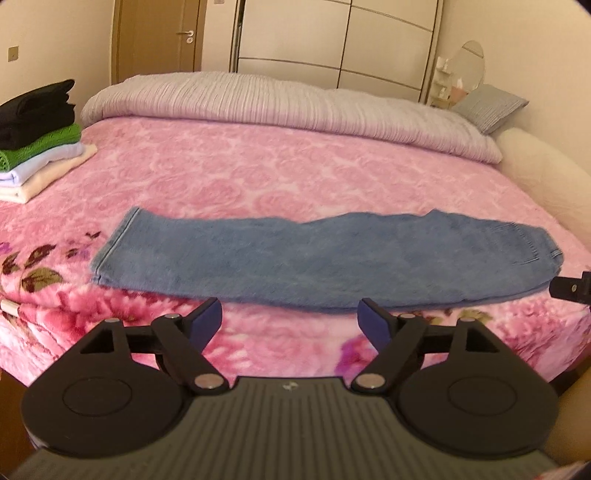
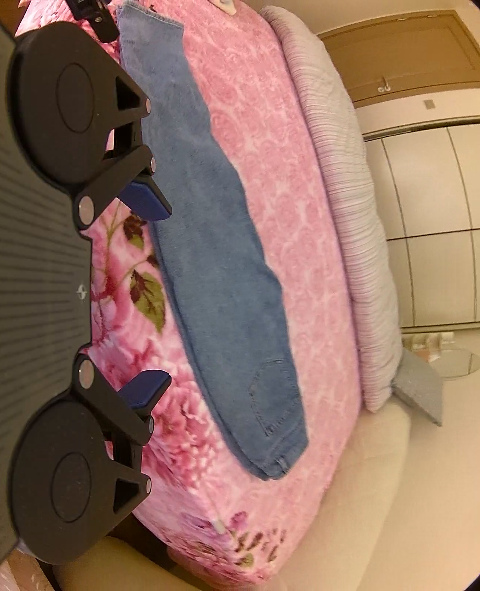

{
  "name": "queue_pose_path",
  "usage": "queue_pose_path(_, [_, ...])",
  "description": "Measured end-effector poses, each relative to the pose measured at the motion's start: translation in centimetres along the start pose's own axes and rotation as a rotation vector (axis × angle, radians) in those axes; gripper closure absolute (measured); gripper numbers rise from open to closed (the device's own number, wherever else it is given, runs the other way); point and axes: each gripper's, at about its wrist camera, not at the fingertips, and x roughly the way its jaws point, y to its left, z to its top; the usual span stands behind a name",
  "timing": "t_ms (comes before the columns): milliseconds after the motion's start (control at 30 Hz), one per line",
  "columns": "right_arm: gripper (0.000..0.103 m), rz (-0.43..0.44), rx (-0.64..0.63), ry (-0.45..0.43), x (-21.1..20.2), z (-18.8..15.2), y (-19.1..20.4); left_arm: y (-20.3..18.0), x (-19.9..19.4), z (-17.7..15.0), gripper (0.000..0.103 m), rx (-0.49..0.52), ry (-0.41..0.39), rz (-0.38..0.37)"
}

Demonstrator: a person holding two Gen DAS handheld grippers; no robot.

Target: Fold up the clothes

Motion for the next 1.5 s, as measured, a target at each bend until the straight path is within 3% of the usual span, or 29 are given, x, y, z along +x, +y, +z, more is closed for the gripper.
queue_pose_path(167, [0.012, -0.014, 0.024, -0.039, -1.6, 0.4, -1.0, -0.9, -0.1, 0.4, 0.024, 0.021, -0.001, -0.015])
queue_pose_path(400, [0.012, -0.038, 0.043, -0.029, -0.4, 1.5, -1.7, -1.6, 1.6, 1.2, 0.024, 0.022, 0.031, -0.011])
queue_pose_path(600, [0.011, -0.022, 0.011, 0.018, 3.3, 2.8, -1.1, -2.0, 4.9, 2.2, 0.024, 0.014, 0.082, 0.031])
queue_pose_path(700, [0.001, -0.016, -0.007, 0.049, 5.5, 3.3, -0.9, -2.2, 7.0, 2.6, 0.024, 0.018, 0.118, 0.038])
queue_pose_path(1100, [0.001, 0.002, -0.028, 0.162, 13.3, 4.6, -1.1, -1.0, 13.1, 3.7, 0.024, -0.016, 0.205, 0.065])
queue_pose_path(1333, [0.001, 0.036, 0.028, 0.208, 15.7, 3.9, -2.2, 4.9, 12.9, 2.3, 0.026, -0.164, 0.189, 0.073])
queue_pose_path(1400, [0.001, 0.052, 0.041, 0.215, 16.1, 3.4, -2.3, 7.1, 12.4, 1.8, 0.036, -0.232, 0.166, 0.057])
queue_pose_path(1500, [0.001, 0.078, 0.063, 0.227, 16.8, 2.9, -2.2, 11.4, 11.2, 0.5, 0.053, -0.422, 0.105, 0.023])
